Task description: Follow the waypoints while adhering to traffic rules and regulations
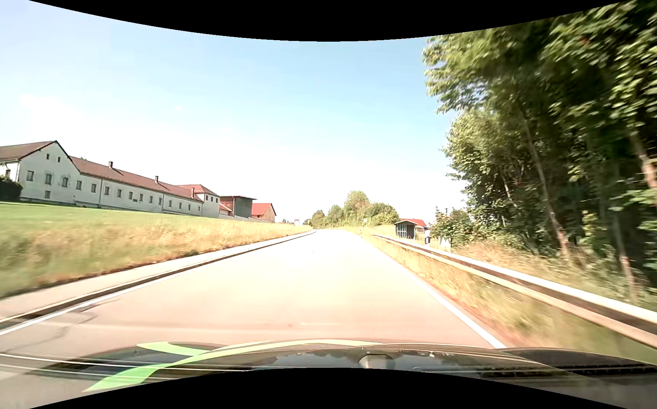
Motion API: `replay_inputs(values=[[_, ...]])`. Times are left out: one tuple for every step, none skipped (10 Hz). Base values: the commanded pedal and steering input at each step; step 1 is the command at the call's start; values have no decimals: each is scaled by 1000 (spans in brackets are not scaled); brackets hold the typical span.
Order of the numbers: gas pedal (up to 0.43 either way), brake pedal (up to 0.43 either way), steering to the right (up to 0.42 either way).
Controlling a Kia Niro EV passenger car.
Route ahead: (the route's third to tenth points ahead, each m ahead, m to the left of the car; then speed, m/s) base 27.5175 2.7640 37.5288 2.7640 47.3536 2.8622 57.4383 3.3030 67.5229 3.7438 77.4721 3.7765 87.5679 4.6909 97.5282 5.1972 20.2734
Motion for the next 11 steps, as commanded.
replay_inputs(values=[[350,0,-2],[358,0,-2],[358,0,-2],[358,0,-2],[370,0,-2],[370,0,-2],[378,0,-2],[378,0,-2],[378,0,-2],[378,0,-2],[370,0,-2]])
